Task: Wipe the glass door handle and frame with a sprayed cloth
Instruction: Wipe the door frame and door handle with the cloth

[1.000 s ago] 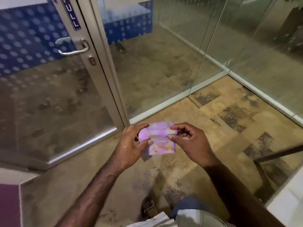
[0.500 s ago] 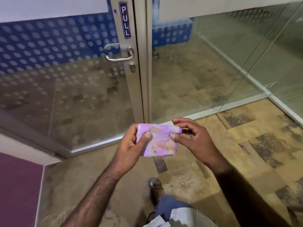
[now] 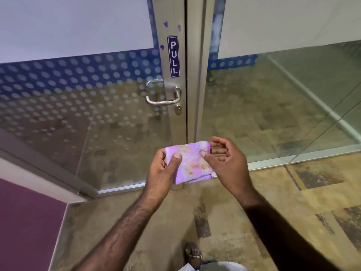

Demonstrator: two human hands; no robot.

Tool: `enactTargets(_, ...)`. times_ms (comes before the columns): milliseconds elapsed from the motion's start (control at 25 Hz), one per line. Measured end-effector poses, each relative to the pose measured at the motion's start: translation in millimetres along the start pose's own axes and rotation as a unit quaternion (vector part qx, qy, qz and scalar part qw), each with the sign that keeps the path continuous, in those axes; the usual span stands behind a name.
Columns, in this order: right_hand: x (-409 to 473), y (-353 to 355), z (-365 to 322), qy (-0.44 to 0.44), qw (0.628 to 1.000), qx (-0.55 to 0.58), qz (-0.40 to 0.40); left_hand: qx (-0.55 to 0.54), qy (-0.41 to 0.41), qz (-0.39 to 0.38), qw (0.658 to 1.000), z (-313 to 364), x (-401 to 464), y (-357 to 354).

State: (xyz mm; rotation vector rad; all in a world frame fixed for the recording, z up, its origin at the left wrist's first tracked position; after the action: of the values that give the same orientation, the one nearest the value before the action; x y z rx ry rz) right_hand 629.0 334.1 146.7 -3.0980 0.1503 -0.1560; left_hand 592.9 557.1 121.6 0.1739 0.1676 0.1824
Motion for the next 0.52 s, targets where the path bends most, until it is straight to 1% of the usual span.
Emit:
enactTargets(40,7.8,-0.2,-12.4,0.065,0.995,-0.07,0.016,-0.004,-0.008,0.016,1.0,6.8,9.5,0.3)
enactTargets(80,13.3,-3.7,-25.1,0.135,0.983,-0.124,0.021,-0.009,-0.013,0.029,0.999,12.8,19.2,1.0)
enactTargets(120,16.0,-9.9,-34.3,0.188,0.97,-0.151,0.011,-0.009,-0.012,0.036,0.999,16.1,27.9,1.7)
enactTargets(160,19.1,-19.8,-38.9,0.214,0.964,-0.157,-0.016,-0.007,-0.009,0.038,0.999,18.8,36.4,2.1)
enactTargets(240,19.1,-47.8,-38.6,0.211,0.961,-0.151,-0.096,-0.021,-0.008,0.025,0.999,25.3,47.9,-0.4)
enactTargets(320,17.1,-75.4,-34.8,0.189,0.956,-0.155,-0.163,-0.051,-0.01,-0.009,0.999,34.4,55.9,-7.8)
enactTargets(360,19.1,-85.5,-32.3,0.177,0.955,-0.158,-0.177,-0.07,-0.008,-0.032,0.997,39.0,59.4,-11.1)
enactTargets(440,29.1,-96.4,-27.2,0.13,0.966,-0.14,-0.175,-0.092,-0.007,-0.079,0.993,48.8,64.5,-16.5)
enactTargets(520,41.6,-104.6,-24.8,0.08,0.978,-0.111,-0.16,-0.076,-0.015,-0.119,0.99,58.0,69.4,-18.7)
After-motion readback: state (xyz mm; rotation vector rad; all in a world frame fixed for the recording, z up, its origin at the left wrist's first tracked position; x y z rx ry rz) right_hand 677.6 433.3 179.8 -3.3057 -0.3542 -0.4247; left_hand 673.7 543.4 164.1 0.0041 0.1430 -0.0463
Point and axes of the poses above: each hand's wrist, its own x-axis towards the middle knuckle, its own y-axis out of the back of the hand, z = x × y, the point moved 9 cm from there along x, towards the middle knuckle, and after that the axes turned 14 degrees about x, right-handed, at the moved point
